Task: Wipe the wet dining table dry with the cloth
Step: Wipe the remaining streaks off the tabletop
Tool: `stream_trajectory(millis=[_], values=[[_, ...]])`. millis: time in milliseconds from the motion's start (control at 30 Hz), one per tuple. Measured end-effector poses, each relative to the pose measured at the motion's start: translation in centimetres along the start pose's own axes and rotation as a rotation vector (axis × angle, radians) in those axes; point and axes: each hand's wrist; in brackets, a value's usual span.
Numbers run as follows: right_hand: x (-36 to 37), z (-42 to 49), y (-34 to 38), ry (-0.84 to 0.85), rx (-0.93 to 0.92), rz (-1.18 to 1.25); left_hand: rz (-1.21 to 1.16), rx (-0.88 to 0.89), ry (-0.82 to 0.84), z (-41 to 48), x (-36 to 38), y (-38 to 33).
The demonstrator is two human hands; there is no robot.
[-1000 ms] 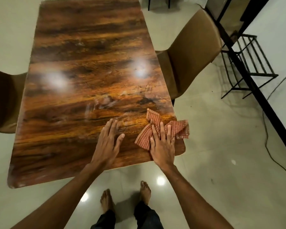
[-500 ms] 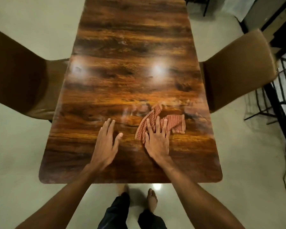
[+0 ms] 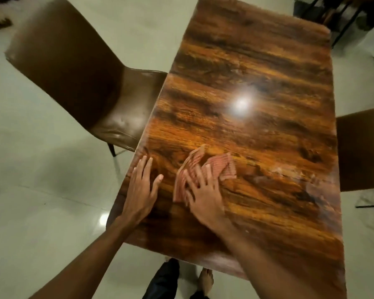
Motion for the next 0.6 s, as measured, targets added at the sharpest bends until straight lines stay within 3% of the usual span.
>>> stream_trajectory(millis=[67, 133, 300, 400, 500, 600], values=[[1.3, -1.0, 3.7, 0.07, -0.265, -0.064, -0.016, -0.029, -0.036, -0.4, -1.0, 0.9], [0.4, 2.3, 4.4, 0.078, -0.384, -0.113, -0.031, -0.054, -0.082, -0.6, -2.1, 2.3], [-5.5, 16.7, 6.6, 0.079, -0.286, -0.131, -0.021, -0.135, -0.168, -0.4, -4.0, 5.4], [-6.7, 20.3, 8.2, 0.052, -0.194, -0.128, -0.024, -0.153, -0.217, -0.2, -4.9, 6.3], [-4.2, 16.3, 10.7, -0.003, -0.203, -0.124, -0.045, -0.196, -0.258, -0.9, -6.0, 7.0], [0.5, 7.3, 14.5, 0.037, -0.377, -0.113, -0.067, -0.227, -0.277, -2.4, -6.4, 7.4]])
Point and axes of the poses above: each hand's wrist, its own z-axis towards the middle knuckle, its own x-axis out of the palm, y = z × x, and after that the axes turned 10 degrees about y, right-handed
